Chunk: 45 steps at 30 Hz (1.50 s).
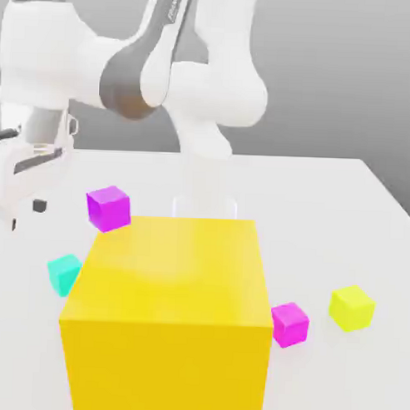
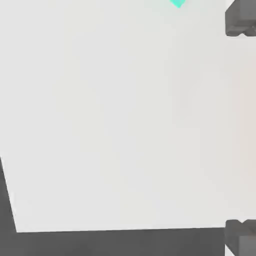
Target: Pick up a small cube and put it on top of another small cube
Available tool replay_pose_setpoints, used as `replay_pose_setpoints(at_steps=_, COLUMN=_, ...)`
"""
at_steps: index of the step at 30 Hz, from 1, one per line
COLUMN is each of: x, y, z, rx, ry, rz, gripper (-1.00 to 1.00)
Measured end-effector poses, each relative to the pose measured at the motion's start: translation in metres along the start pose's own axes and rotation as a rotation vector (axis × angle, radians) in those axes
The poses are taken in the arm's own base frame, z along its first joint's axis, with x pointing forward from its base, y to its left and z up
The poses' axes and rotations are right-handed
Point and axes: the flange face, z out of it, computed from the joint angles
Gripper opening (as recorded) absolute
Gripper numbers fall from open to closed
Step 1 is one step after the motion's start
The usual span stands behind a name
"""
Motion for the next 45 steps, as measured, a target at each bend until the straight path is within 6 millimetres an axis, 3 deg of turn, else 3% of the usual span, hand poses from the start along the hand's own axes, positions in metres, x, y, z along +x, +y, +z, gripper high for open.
replay_pose_setpoints(at_steps=7, x=0.083, y=0.041, z=0.077, rx=-0.138, ry=0.08, rz=0.484, gripper=0.0)
replay_pose_setpoints(at_steps=15, x=0.091, y=0.057, z=0.142, rx=-0.153, ry=0.089, rz=0.531, gripper=0.0)
replay_pose_setpoints(at_steps=16, x=0.092, y=0.059, z=0.146, rx=-0.153, ry=0.09, rz=0.531, gripper=-1.0)
replay_pose_setpoints(at_steps=23, x=0.092, y=0.058, z=0.145, rx=-0.151, ry=0.088, rz=0.531, gripper=-1.0)
replay_pose_setpoints(at_steps=31, x=0.088, y=0.046, z=0.086, rx=-0.147, ry=0.084, rz=0.524, gripper=-1.0)
replay_pose_setpoints(at_steps=39, x=-0.027, y=-0.008, z=0.037, rx=-0.003, ry=-0.069, rz=0.1, gripper=-1.0)
replay_pose_setpoints(at_steps=45, x=-0.13, y=-0.02, z=-0.013, rx=0.112, ry=-0.197, rz=-0.235, gripper=-1.0)
